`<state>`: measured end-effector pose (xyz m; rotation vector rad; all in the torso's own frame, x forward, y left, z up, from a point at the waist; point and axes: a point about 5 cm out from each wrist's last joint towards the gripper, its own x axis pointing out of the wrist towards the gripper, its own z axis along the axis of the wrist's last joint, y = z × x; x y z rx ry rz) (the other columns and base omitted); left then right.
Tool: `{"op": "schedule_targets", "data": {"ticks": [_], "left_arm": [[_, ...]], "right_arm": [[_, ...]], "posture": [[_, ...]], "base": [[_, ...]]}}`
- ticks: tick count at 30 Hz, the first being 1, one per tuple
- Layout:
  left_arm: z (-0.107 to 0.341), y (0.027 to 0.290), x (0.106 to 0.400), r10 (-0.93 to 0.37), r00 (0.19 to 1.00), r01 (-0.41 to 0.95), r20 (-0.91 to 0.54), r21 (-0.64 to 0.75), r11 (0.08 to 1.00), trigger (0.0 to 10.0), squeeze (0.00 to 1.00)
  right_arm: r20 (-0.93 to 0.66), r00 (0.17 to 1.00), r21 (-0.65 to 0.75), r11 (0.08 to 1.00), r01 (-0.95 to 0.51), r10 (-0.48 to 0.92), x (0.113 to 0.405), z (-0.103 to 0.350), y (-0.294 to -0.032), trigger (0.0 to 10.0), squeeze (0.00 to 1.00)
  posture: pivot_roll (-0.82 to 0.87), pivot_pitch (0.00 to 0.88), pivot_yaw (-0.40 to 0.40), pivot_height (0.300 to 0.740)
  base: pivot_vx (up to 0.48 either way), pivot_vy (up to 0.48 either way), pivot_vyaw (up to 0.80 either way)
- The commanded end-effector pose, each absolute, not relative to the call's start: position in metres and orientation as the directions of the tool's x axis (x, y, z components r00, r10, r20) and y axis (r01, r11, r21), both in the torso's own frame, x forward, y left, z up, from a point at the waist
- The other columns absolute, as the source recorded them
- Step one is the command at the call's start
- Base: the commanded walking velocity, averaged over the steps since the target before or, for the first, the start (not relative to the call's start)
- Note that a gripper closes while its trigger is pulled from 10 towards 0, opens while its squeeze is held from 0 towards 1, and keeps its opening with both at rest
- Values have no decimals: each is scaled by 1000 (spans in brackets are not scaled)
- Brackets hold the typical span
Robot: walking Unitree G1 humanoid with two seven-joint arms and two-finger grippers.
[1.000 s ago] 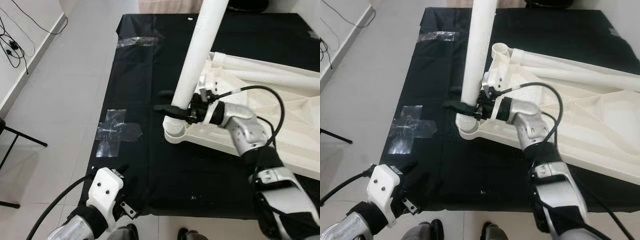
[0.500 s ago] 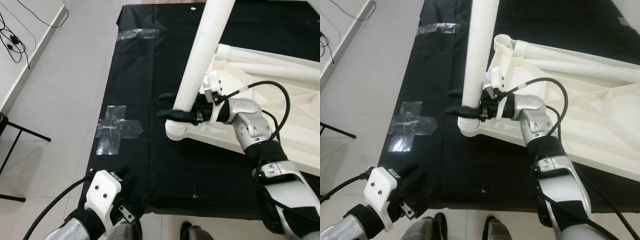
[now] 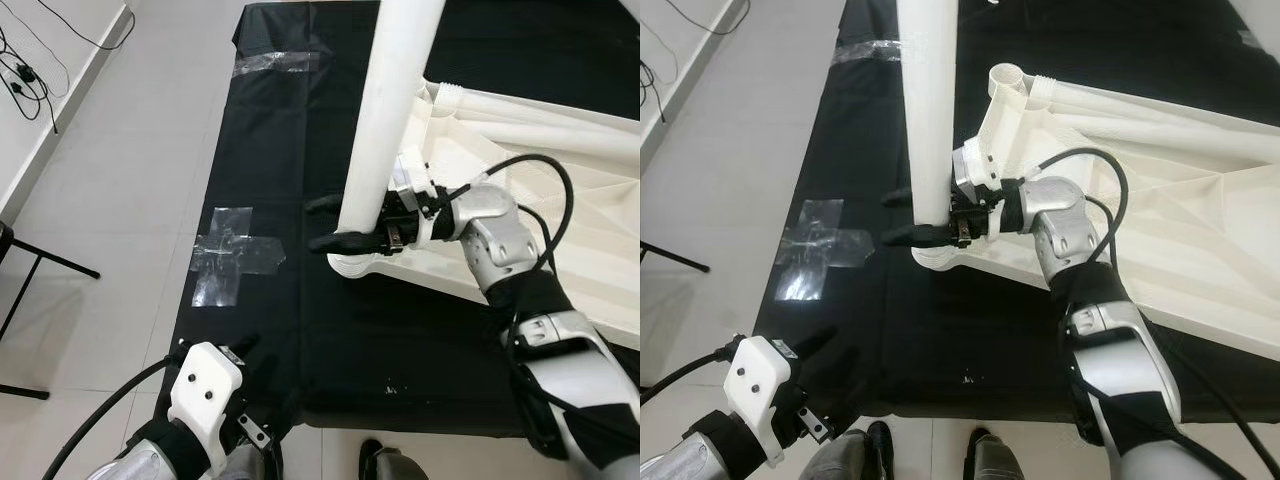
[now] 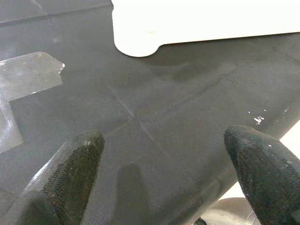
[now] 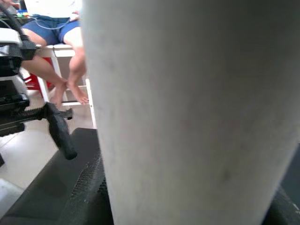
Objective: Building children table
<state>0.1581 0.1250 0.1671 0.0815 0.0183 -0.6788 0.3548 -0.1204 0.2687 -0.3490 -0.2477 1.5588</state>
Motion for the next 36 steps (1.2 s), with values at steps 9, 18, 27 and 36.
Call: {"op": "schedule_targets", "data": {"ticks": [9, 18, 27, 36], "left_arm": [[163, 124, 153, -635, 769, 638, -72, 48, 768, 10000, 0], [163, 123, 152, -639, 766, 642, -72, 43, 765, 10000, 0], [162, 122, 152, -637, 768, 640, -69, 45, 767, 10000, 0], [162, 122, 152, -638, 767, 641, -67, 44, 767, 10000, 0]], "right_arm": [[-50, 58, -348, 37, -937, 997, 364, 274, -133, 10000, 0], [-87, -11, -333, -40, -942, 996, 360, 270, -133, 10000, 0], [-111, -34, -337, -70, -939, 993, 359, 263, -128, 10000, 0], [-170, -117, -349, -171, -921, 978, 349, 259, -118, 10000, 0]], "posture": [[85, 355, -8, 740], [83, 358, -9, 740], [85, 353, -13, 740], [82, 350, -15, 740]], "base": [[0, 0, 0], [0, 0, 0], [0, 0, 0], [0, 0, 0]]}}
